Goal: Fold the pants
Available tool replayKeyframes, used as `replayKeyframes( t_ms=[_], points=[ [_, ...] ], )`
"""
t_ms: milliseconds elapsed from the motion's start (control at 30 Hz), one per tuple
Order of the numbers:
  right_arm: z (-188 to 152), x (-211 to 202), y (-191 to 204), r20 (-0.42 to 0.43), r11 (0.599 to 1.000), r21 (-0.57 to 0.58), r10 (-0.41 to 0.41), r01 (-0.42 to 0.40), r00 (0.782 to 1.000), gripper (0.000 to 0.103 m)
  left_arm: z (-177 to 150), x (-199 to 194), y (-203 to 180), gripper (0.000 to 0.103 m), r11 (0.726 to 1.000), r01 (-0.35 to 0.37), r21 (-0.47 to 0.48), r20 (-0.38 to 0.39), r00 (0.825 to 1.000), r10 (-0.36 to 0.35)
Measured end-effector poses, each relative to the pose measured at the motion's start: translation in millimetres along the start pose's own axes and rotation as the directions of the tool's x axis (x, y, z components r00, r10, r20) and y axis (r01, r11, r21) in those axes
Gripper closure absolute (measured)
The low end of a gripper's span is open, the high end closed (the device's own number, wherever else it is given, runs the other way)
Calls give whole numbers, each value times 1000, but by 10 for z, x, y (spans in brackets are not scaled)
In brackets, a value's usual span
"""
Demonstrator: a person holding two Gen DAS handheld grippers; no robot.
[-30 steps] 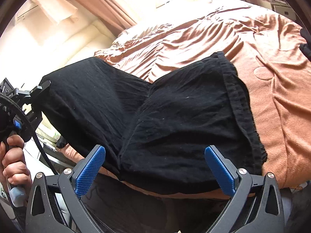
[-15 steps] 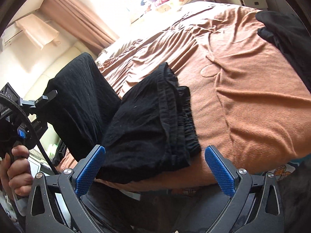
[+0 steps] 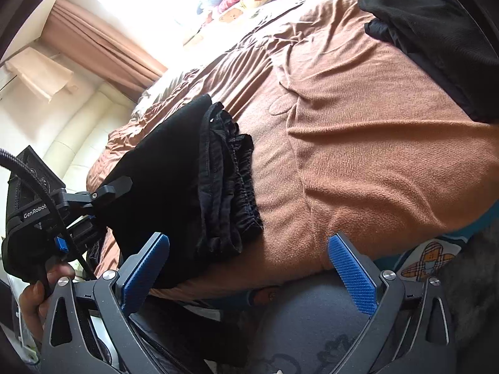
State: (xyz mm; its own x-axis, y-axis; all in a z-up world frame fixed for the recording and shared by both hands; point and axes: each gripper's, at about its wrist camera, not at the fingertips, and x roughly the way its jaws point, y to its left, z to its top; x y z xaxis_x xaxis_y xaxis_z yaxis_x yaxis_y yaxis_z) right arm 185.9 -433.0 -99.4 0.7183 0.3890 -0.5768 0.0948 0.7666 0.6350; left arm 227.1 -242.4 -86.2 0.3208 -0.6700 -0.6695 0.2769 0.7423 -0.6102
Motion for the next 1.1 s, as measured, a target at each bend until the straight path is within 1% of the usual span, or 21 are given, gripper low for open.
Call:
replayKeyframes(
  t_ms=[100,200,300,333,367,400,467,500,533,567,600,700,867,1000,1067,1100],
  points=[
    [-6,13,-32,-4,1000,9,-1,1,1000,0,24,-41,-107,91,1000,14,19,12,1000,-15],
    [-15,-9,-58,0,1000,15,-2,2,1000,0,-30,-15,-233,91,998,54,36,-16,998,-54],
    [-19,-40,-100,1,1000,25,-7,7,1000,0,-99,110,-287,91,998,21,65,-41,999,-19],
    [-26,-59,-113,1,1000,29,-9,9,1000,0,-111,177,-267,89,998,-1,55,-59,998,4],
    [-30,-81,-122,0,999,32,-9,9,1000,0,-118,240,-223,83,999,-14,35,-84,996,17],
    [-33,-105,-127,1,999,33,-8,8,1000,0,-132,296,-184,77,1000,-2,9,-111,994,3],
    [-29,-155,-132,6,1000,29,-6,6,1000,0,-166,335,-174,74,998,61,-24,-142,988,-63],
    [-23,-181,-132,10,1000,26,-3,3,1000,0,-170,334,-205,71,997,77,-12,-153,985,-78],
    [-17,-204,-130,15,1000,26,-2,2,1000,0,-169,315,-243,68,997,76,11,-154,985,-73],
    [-6,-226,-129,20,1000,27,1,-2,1000,0,-163,280,-278,60,998,61,34,-144,988,-56],
    [7,-244,-127,25,1000,29,7,-7,1000,0,-148,229,-294,55,998,51,46,-125,991,-45],
    [38,-284,-74,40,999,22,29,-29,999,0,-96,88,-254,47,997,37,65,-80,996,-32],
    [60,-240,86,30,998,-16,60,-59,998,0,-1,-41,-51,46,998,-24,62,-47,999,27],
    [72,-130,247,10,997,-45,69,-68,998,1,63,-151,233,46,997,-68,27,-27,997,69],
    [82,-58,327,-2,996,-61,72,-72,997,6,89,-232,392,46,996,-86,5,-14,996,86],
    [88,-13,357,-12,995,-67,71,-71,997,10,95,-272,472,46,995,-98,-7,-4,995,98]
  ],
)
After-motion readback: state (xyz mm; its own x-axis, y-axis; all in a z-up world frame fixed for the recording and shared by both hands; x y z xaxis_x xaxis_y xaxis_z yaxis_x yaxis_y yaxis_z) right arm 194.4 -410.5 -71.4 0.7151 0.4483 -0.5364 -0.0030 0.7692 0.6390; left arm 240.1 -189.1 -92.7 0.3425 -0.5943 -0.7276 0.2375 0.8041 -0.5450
